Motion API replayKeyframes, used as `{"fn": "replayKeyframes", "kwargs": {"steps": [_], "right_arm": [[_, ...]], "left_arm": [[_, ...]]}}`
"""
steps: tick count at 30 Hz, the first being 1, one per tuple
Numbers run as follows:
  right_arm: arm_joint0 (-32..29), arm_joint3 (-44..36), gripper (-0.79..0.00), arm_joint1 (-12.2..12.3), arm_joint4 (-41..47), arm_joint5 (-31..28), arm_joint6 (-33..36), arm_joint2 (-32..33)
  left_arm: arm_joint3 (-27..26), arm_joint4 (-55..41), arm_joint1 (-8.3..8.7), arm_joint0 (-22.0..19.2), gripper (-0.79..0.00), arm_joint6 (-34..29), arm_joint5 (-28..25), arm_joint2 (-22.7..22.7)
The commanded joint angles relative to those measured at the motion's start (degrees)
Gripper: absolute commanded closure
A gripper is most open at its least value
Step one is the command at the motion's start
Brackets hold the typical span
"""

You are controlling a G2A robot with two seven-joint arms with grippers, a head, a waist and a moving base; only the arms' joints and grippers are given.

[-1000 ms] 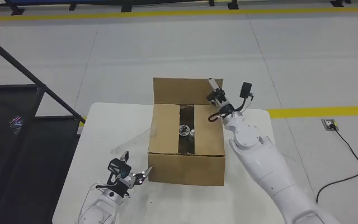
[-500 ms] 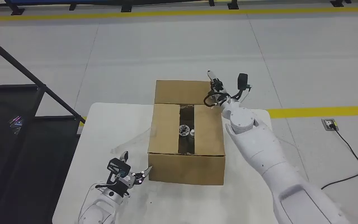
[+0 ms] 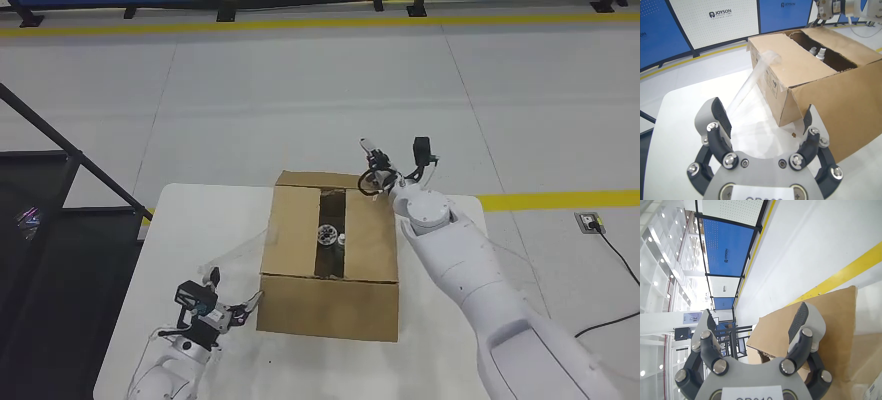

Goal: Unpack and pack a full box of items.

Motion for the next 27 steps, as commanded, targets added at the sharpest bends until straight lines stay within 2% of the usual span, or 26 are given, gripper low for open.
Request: {"fn": "replayKeyframes", "kwargs": {"steps": [1, 5, 10, 14, 18, 22, 27], "right_arm": [[0.1, 0.3, -0.785, 0.0, -0.2, -0.4, 1.2, 0.2], [-0.3, 0.5, -0.785, -0.1, -0.6, -2.8, 0.8, 0.8], [-1.6, -0.4, -0.785, 0.4, 1.4, -9.0, 2.7, 2.9], [-3.8, -2.5, -0.785, 1.0, 2.8, -13.4, 12.7, 4.0], [-6.3, -5.8, -0.785, 1.8, 2.5, -16.3, 23.6, 4.5], [-6.5, -6.1, -0.785, 1.9, 2.4, -16.3, 24.4, 4.4], [-6.5, -6.1, -0.785, 1.9, 2.4, -16.3, 24.4, 4.4]], "left_arm": [[-0.4, -0.8, 0.07, 0.3, -0.785, 0.2, 0.1, -0.7], [-0.7, -3.0, 0.09, 0.7, -0.785, 0.7, 1.7, -2.0], [-0.2, -5.6, -0.28, 0.0, -0.785, 0.0, 7.9, -2.5], [1.8, -2.5, -0.60, -2.1, -0.785, -1.5, 12.4, -0.2], [5.8, -0.1, -1.03, -6.0, -0.785, -2.6, 14.4, 3.0], [9.3, 1.2, -1.44, -9.1, -0.785, -2.5, 15.4, 5.5], [11.2, 1.9, -1.74, -10.7, -0.785, -1.9, 15.4, 7.3]]}}
